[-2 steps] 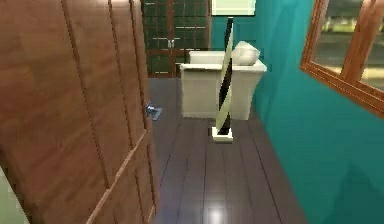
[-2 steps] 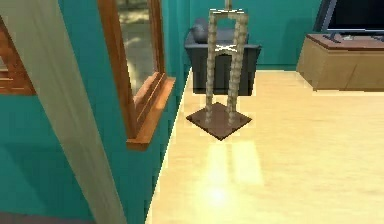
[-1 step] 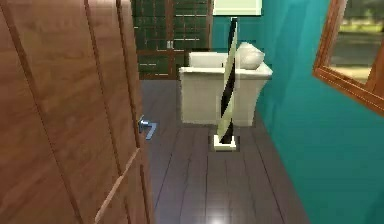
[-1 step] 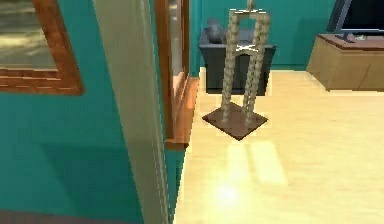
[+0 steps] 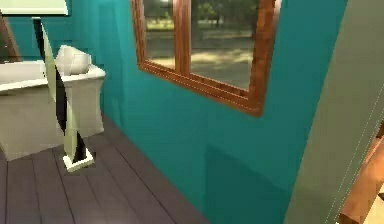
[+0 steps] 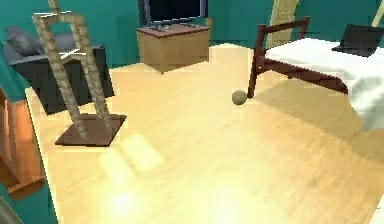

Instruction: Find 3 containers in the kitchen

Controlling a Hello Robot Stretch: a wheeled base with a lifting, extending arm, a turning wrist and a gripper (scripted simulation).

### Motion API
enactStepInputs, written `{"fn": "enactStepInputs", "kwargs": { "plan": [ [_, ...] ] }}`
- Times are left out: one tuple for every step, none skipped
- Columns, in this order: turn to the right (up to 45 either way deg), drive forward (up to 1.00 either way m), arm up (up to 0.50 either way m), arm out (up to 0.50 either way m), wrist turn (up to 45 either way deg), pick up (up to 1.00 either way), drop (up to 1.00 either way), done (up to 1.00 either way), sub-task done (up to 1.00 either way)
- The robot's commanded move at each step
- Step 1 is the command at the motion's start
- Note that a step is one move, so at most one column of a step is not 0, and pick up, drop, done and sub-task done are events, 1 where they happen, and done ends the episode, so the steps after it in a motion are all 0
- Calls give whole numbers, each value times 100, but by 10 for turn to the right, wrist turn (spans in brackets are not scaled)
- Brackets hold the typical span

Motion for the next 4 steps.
{"fn": "enactStepInputs", "kwargs": {
  "plan": [
    [450,0,0,0,0,0,0,0,0],
    [60,0,0,0,0,0,0,0,0],
    [0,5,0,0,0,0,0,0,0],
    [-450,0,0,0,0,0,0,0,0]
  ]
}}
